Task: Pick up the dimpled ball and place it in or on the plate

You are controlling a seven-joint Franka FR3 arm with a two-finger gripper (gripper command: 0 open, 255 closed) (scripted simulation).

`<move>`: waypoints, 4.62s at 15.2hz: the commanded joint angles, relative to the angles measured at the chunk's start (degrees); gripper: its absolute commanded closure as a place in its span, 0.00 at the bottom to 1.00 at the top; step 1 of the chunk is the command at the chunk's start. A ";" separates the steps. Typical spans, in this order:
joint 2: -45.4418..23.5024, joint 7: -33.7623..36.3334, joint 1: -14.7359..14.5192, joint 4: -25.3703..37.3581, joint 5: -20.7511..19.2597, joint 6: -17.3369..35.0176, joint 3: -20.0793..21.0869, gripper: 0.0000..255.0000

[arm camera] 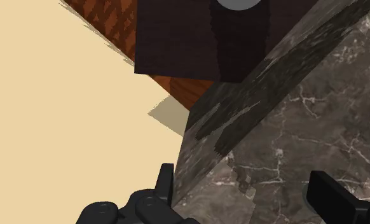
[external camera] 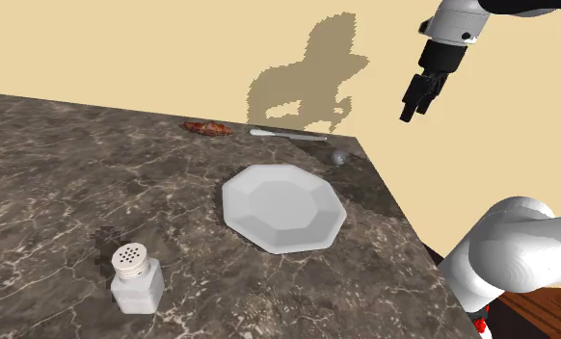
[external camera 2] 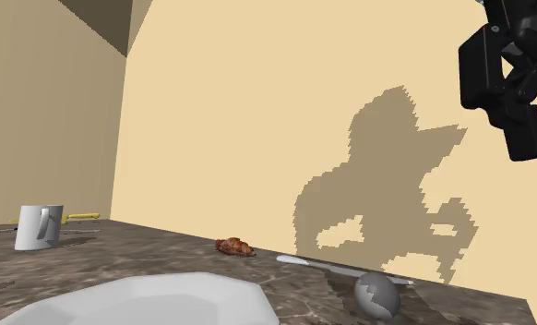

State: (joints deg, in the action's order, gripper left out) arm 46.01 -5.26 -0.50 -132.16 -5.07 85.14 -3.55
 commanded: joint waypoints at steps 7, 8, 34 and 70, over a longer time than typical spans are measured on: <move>-3.23 4.49 -2.75 -4.52 4.67 9.21 4.17 0.00; -4.00 5.19 -3.23 -5.05 5.39 10.80 4.88 0.00; -11.57 9.34 -6.36 -11.94 9.85 27.36 10.01 1.00; -17.39 28.14 -11.44 7.37 15.05 15.40 24.70 1.00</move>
State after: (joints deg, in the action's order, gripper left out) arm 29.03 21.22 -11.50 -125.32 9.58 100.50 19.89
